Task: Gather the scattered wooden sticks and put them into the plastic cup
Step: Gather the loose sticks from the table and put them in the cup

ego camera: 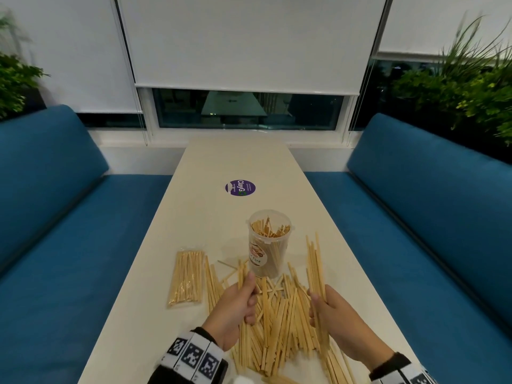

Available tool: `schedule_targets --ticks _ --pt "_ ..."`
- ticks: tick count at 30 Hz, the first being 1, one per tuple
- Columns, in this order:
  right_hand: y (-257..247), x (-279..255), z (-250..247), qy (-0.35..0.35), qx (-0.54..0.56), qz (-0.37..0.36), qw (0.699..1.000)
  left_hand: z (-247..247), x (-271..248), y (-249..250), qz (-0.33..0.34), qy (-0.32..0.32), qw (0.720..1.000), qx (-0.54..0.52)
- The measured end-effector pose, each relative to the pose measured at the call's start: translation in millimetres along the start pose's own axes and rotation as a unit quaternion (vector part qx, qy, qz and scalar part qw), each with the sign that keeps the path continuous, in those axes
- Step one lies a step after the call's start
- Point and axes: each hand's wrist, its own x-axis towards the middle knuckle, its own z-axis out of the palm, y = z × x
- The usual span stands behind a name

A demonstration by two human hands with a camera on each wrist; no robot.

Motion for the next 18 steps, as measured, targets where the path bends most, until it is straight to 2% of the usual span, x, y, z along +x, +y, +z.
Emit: schedule_targets --ticks 4,9,13,18 --pt "-23.0 -8.1 17.4 -0.033 -0.026 -0.068 0.997 23.9 1.9 9.8 0.014 0.014 0.999 0.047" --pt "-38.6 -15.3 42.3 -0.055 -0.182 -0.174 0.966 37.4 -1.8 11.5 0.055 0.018 0.995 0.087" --pt "-40.1 -18.0 56.7 -0.019 -0.232 -0.245 0.941 37.3 -2.2 11.9 0.067 0.041 0.997 0.021" --pt "-45.5 -15.3 64.3 0.040 -0.207 -0.266 0.941 35.7 -1.0 18.6 0.070 0.101 0.992 -0.037"
